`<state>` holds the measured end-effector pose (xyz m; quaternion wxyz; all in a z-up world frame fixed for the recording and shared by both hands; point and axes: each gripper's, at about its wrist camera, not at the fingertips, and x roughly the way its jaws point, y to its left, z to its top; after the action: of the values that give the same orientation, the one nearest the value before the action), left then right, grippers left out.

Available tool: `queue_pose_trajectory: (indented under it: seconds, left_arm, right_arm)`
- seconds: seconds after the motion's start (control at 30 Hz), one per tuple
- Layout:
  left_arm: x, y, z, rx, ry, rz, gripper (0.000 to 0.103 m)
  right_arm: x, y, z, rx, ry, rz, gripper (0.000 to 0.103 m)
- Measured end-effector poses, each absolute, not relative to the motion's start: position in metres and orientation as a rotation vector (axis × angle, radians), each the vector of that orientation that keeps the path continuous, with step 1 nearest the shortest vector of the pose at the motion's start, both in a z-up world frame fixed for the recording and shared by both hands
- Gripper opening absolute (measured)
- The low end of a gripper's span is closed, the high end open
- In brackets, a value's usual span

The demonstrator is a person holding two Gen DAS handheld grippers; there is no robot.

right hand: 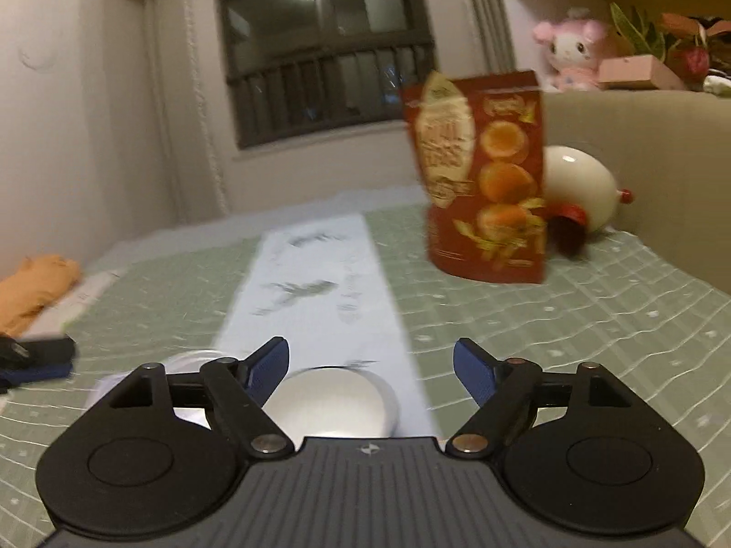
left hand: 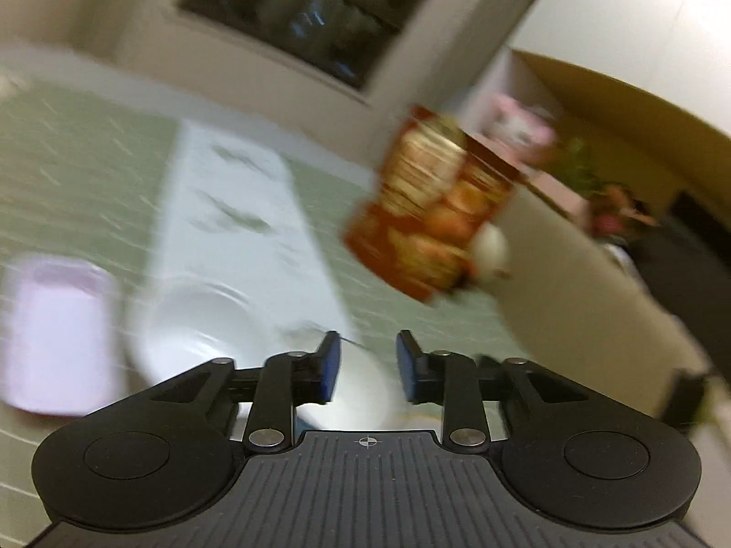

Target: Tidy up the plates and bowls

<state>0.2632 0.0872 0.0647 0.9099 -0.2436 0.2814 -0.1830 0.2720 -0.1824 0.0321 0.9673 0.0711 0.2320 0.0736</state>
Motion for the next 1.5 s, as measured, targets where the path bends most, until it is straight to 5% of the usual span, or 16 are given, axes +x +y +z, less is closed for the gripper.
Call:
queue_pose_trajectory:
  seconds: [0.2,0.9,1.13,1.5]
  left_arm:
    - [0.286,0.028,0.022,-0.388,0.668,-0.395,0.015]
    - [0.321,-0.025,-0.058,-0.308,0.977,-0.343,0.021]
    - [0.324,-0.038,-0.068,-0.307,0.997,-0.369,0.021]
    - [0.321,-0.05,-0.073,-0.274,1.02,-0.402,0.022]
  right_arm:
    - [0.287,-0.236,-0.007,0.175,0.553,0.026,0.08]
    - [0.302,-0.269,-0.069,0.241,0.807,0.027,0.079]
    - [0.311,-0.277,-0.089,0.368,0.923,0.094,0.059]
    - [0.307,-0.262,-0.092,0.349,0.958,0.163,0.045]
